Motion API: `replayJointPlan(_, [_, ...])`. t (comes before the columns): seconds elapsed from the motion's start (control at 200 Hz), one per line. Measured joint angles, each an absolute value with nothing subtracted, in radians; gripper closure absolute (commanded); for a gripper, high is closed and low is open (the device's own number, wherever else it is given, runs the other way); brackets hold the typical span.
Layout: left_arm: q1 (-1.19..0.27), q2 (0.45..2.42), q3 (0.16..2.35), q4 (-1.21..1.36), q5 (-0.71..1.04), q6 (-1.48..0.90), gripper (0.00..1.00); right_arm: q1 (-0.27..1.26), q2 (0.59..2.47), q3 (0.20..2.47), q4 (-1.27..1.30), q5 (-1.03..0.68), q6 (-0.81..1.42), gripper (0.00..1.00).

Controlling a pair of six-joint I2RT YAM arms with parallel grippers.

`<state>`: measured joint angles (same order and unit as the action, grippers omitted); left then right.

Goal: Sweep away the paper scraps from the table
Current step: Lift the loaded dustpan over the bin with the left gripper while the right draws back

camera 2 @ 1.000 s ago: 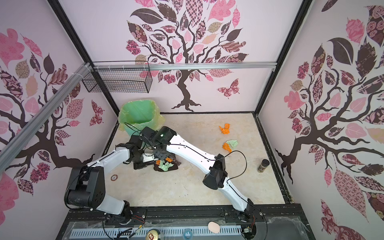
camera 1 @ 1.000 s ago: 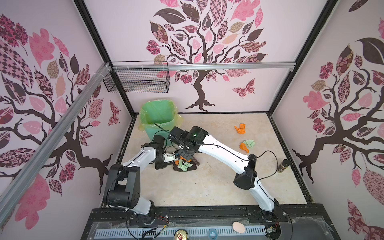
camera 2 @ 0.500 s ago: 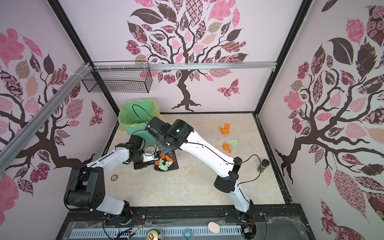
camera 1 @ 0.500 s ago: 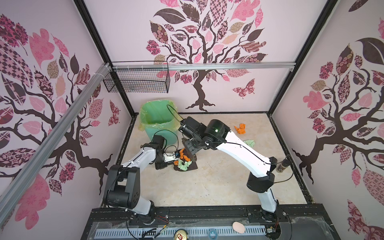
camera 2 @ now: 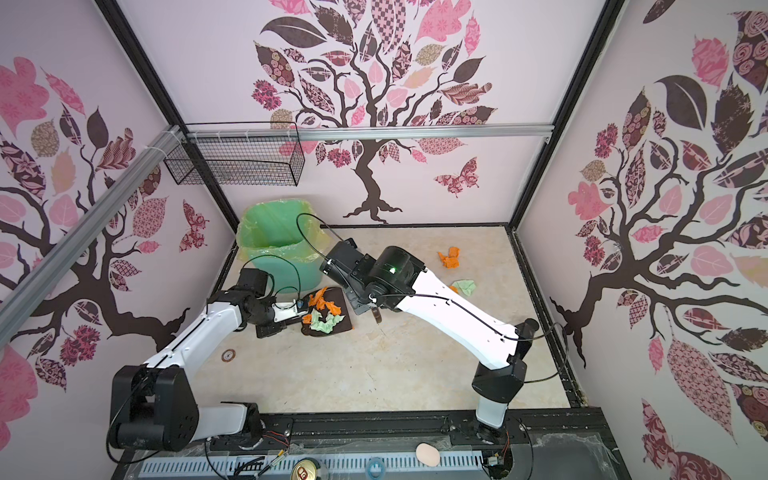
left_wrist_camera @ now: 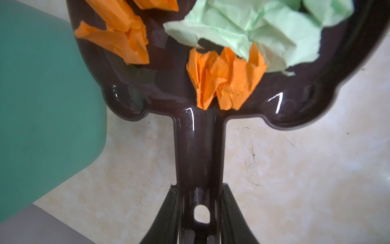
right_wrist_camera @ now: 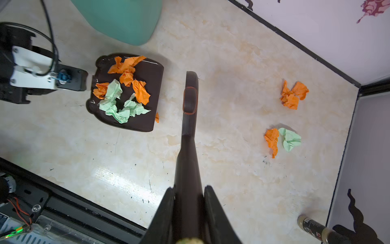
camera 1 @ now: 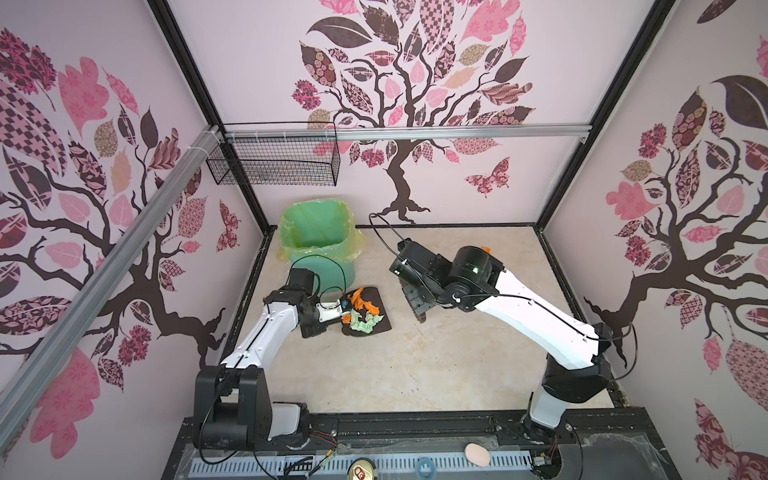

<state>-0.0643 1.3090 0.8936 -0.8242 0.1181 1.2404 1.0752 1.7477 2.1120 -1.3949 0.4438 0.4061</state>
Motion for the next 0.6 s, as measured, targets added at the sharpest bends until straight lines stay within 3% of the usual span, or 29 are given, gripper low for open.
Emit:
replayJointPlan(0.265, [-0.028,1.188,0.92,-0.998,0.144,1.303,1.0,1.053,1.647,1.963,-1.357,0.447,0.439,1.0])
replayJointPlan(0.6, [0.056,1.106,1.157,-1.262,0.16,1.416,1.0,1.043,1.554,1.855,-1.312,0.445,0.45,1.0])
